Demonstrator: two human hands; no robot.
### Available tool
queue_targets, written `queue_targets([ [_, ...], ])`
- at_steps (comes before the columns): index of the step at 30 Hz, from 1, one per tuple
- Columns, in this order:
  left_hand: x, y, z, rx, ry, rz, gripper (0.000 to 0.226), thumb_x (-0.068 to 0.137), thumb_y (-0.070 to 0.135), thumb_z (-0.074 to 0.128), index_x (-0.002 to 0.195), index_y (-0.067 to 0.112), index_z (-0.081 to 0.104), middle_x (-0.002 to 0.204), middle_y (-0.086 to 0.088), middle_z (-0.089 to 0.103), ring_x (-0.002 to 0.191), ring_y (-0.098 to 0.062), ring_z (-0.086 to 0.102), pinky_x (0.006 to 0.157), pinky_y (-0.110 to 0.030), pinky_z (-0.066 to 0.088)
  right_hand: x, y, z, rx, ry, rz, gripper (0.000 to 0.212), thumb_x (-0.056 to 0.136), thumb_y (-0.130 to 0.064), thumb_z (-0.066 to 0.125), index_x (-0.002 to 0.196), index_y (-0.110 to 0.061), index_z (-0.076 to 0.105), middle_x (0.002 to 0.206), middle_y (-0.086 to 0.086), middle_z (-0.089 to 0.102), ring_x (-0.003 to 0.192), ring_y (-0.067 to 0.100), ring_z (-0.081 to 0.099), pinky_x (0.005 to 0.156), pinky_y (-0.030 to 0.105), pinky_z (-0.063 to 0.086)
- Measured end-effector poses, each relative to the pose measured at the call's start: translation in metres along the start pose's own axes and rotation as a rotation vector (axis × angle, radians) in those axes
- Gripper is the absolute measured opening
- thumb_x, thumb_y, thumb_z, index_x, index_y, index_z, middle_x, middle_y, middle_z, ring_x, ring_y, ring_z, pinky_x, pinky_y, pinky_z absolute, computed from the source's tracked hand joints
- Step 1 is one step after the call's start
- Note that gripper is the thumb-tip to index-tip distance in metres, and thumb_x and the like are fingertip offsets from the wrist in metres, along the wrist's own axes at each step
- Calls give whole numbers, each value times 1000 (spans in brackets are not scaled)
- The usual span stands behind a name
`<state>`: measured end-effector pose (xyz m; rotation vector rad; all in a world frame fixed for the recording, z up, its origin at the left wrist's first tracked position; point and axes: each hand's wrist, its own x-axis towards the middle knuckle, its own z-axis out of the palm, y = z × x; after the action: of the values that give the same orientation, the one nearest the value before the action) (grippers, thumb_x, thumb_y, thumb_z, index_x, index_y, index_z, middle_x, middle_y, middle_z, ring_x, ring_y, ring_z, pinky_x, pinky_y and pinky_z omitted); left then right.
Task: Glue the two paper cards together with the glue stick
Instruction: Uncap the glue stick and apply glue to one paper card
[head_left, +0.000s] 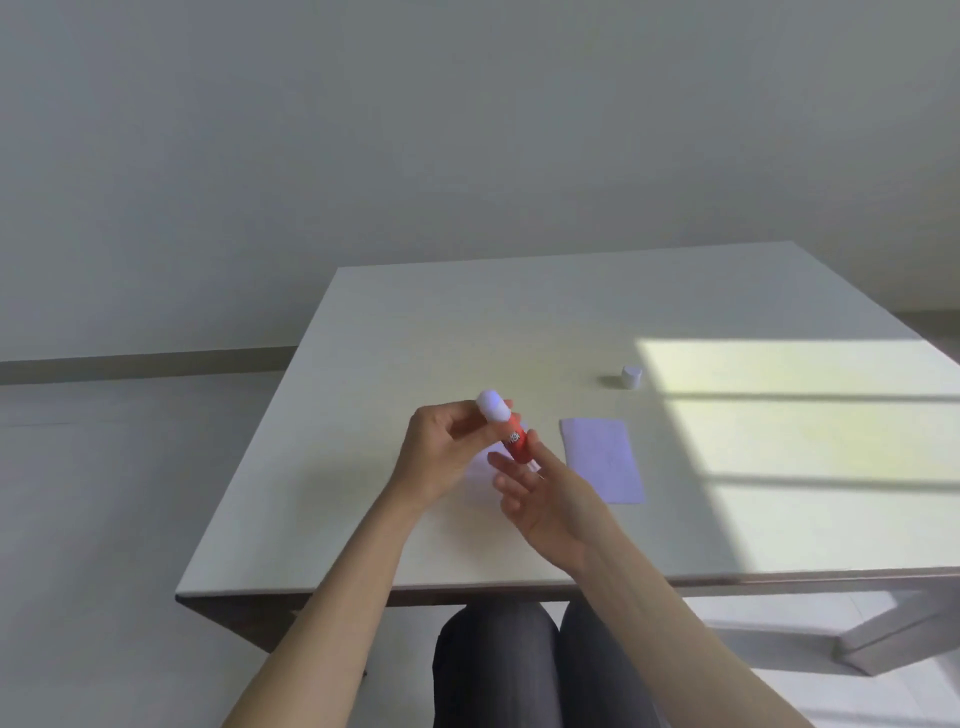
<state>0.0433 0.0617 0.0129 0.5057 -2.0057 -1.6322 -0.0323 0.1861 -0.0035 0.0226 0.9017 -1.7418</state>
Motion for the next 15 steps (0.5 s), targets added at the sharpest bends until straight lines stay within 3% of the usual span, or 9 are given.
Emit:
queue_targets([
  [3,24,12,-17,220,94,62,28,84,42,65,67,23,76,75,12,77,84,0,69,80,-12,47,-3,2,-11,-198,48,-47,22,88,-33,62,101,-15,66,85,7,73,59,19,64,51,25,46],
  [4,36,15,-24,310,157,71,29,83,43,63,64,25,75,70,15,76,76,0,67,70,-9,45,-5,1,-14,-232,43,-60,22,88,-29,63,104,-14,64,86,7,72,59,19,64,52,25,46],
  [6,62,15,-37,457,303,39,22,79,39,66,66,22,74,67,14,74,66,-6,61,60,-17,40,-10,-1,-15,-293,27,-94,23,89,-23,61,109,-12,64,87,6,71,60,18,64,54,24,45],
  [9,86,1,-47,607,349,-18,22,77,33,67,66,14,72,58,5,70,52,-7,49,50,-17,32,-16,-5,-12,-417,36,-158,23,91,-18,60,111,-9,65,86,5,69,62,18,61,55,24,43],
  [12,93,-11,-50,631,359,-63,22,76,32,68,65,13,71,53,9,65,55,-8,52,46,-10,30,-20,-5,-9,-563,75,-250,18,92,-9,56,106,-9,67,86,4,66,67,18,59,55,23,44],
  [15,95,-22,-51,588,408,-91,19,74,30,71,68,12,73,65,1,72,61,-14,56,51,-18,34,-22,-5,-9,-729,115,-334,17,91,-8,58,102,-14,69,84,1,66,71,15,59,56,20,46],
])
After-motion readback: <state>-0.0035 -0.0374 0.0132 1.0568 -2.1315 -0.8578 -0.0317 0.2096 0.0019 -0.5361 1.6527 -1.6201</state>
